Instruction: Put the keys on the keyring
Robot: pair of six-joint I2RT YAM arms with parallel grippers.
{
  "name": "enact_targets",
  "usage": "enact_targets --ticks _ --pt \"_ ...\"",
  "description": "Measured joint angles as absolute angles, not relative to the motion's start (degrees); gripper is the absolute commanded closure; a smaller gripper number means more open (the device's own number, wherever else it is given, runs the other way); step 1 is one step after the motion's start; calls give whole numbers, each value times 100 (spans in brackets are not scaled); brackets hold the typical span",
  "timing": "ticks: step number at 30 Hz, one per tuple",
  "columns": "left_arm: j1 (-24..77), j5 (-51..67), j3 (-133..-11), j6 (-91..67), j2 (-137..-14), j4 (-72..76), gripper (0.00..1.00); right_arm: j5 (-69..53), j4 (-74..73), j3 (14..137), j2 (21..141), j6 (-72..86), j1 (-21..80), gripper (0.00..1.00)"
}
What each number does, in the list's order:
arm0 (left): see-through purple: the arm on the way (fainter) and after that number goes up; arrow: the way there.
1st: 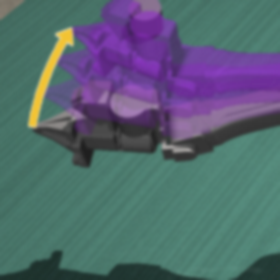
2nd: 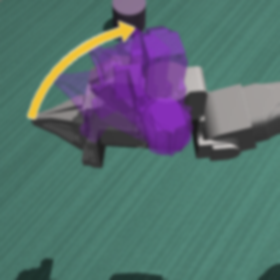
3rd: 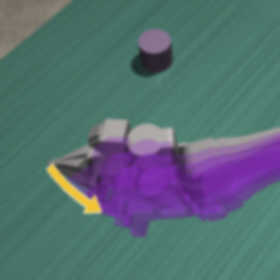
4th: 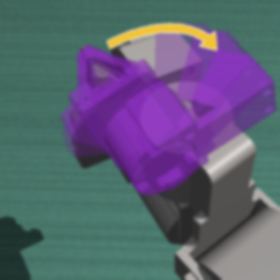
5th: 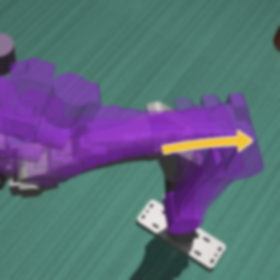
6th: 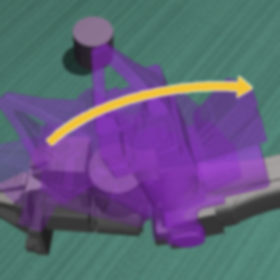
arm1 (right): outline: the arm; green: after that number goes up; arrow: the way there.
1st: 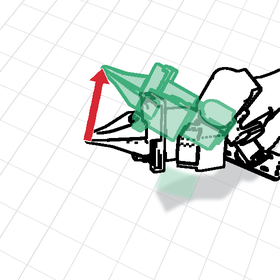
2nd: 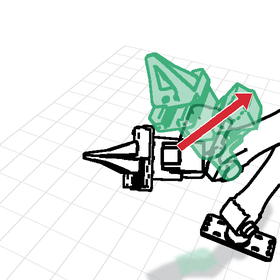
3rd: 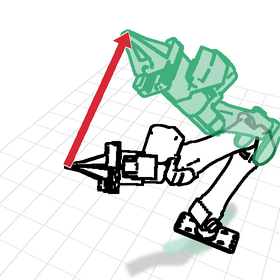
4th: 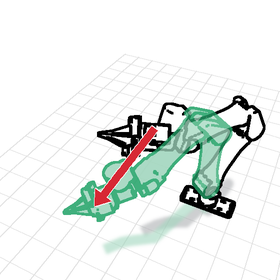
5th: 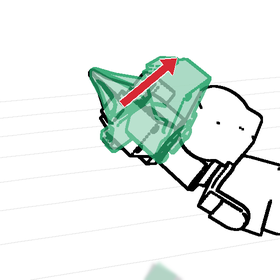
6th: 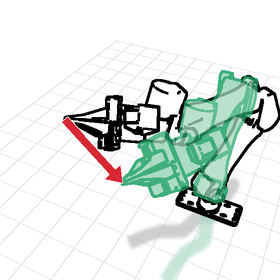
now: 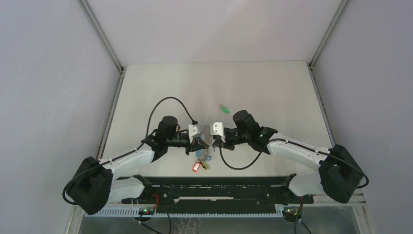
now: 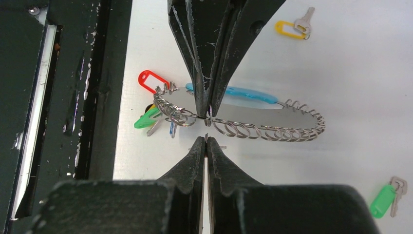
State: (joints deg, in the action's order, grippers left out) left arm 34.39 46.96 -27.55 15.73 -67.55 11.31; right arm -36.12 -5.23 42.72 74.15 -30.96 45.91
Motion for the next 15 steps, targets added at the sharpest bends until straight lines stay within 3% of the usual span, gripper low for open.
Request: enact_targets --ticks 15 --pt "3439 4720 -2755 1568 -6799 1144 100 -3492 -510 4272 7476 -3114 4698 100"
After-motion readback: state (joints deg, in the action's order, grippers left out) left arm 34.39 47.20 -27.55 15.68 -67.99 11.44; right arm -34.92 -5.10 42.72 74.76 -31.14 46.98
